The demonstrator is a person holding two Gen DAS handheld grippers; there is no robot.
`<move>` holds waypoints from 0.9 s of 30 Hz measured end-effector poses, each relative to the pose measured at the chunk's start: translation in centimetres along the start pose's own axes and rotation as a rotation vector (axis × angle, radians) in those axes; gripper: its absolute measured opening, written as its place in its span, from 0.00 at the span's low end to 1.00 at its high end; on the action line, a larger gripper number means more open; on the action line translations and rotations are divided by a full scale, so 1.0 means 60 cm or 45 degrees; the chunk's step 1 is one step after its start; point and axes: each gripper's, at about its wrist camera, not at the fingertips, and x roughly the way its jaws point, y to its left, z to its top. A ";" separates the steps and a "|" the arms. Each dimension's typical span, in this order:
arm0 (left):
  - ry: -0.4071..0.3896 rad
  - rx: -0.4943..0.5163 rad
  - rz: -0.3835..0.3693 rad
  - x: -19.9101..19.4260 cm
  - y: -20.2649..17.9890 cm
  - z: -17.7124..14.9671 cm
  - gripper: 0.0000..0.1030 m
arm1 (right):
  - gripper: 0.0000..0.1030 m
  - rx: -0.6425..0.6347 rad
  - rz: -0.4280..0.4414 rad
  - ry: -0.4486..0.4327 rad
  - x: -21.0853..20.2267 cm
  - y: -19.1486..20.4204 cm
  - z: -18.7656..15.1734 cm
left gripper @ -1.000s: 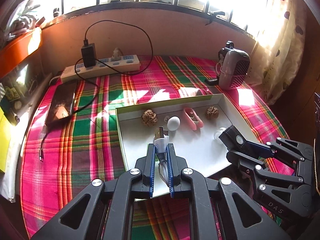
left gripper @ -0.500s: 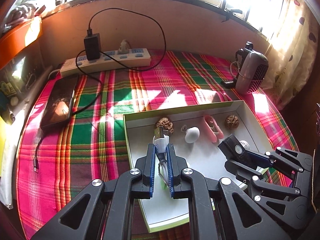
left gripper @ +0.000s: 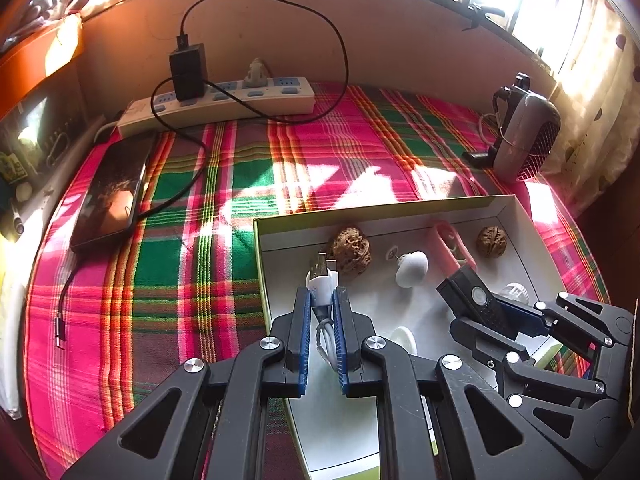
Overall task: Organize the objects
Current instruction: 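Carry the white cable and black grilled device over the box with both tools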
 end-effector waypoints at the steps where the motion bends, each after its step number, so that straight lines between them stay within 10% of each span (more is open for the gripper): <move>1: 0.000 0.001 -0.001 0.001 0.000 0.000 0.09 | 0.27 -0.002 0.001 0.002 0.002 0.000 0.000; 27: 0.007 0.025 0.032 0.013 -0.005 0.005 0.10 | 0.27 -0.015 -0.020 0.005 0.019 0.004 0.004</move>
